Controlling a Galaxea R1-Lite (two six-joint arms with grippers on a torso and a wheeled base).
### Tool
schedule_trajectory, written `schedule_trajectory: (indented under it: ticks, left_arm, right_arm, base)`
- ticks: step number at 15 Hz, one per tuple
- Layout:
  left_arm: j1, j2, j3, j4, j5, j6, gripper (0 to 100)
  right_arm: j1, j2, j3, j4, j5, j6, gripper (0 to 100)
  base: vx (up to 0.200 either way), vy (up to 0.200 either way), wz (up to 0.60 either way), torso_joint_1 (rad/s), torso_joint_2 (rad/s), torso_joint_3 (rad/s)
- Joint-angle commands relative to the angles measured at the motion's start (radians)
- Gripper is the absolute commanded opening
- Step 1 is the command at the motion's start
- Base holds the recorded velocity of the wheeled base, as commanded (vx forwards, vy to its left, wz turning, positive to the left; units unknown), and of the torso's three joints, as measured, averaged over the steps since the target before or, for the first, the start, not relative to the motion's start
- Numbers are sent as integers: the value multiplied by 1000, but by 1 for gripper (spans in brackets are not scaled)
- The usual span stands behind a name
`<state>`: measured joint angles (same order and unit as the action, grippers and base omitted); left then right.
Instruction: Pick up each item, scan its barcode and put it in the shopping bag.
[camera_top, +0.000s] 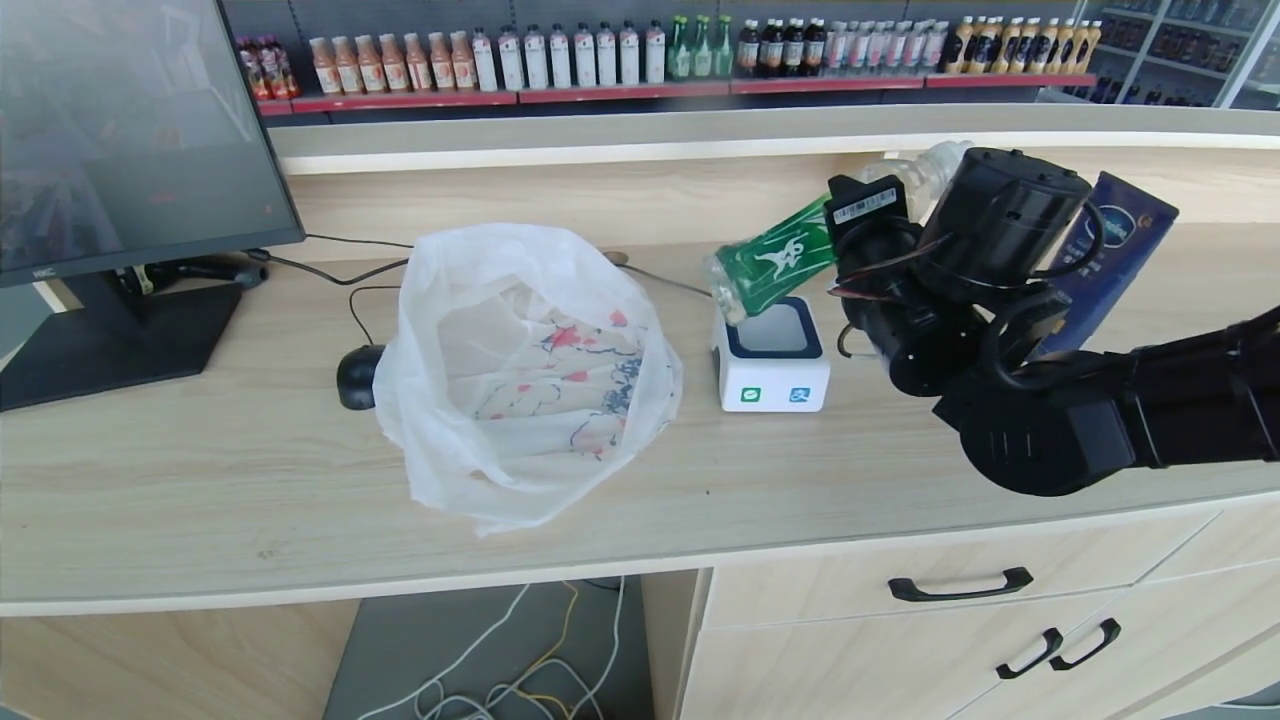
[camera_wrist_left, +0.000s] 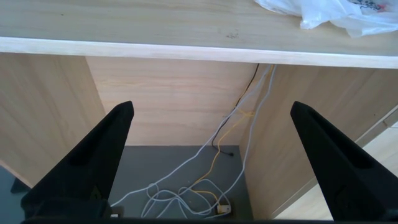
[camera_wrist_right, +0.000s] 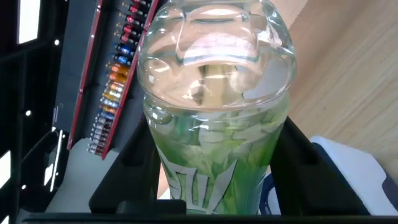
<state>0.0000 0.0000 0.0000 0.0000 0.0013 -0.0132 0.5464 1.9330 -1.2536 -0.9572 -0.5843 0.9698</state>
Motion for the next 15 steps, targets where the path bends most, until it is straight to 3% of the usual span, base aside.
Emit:
schedule_trajectory:
  ticks: [1, 15]
  left_arm:
    - [0, 0, 0, 0, 0, -1, 100]
    - [0, 0, 0, 0, 0, -1, 100]
  right_arm:
    - [-14, -5, -1, 0, 1, 7, 0]
    - [-17, -16, 26, -2, -5, 17, 0]
  base:
    - [0, 0, 0, 0, 0, 0]
    - [0, 0, 0, 0, 0, 0]
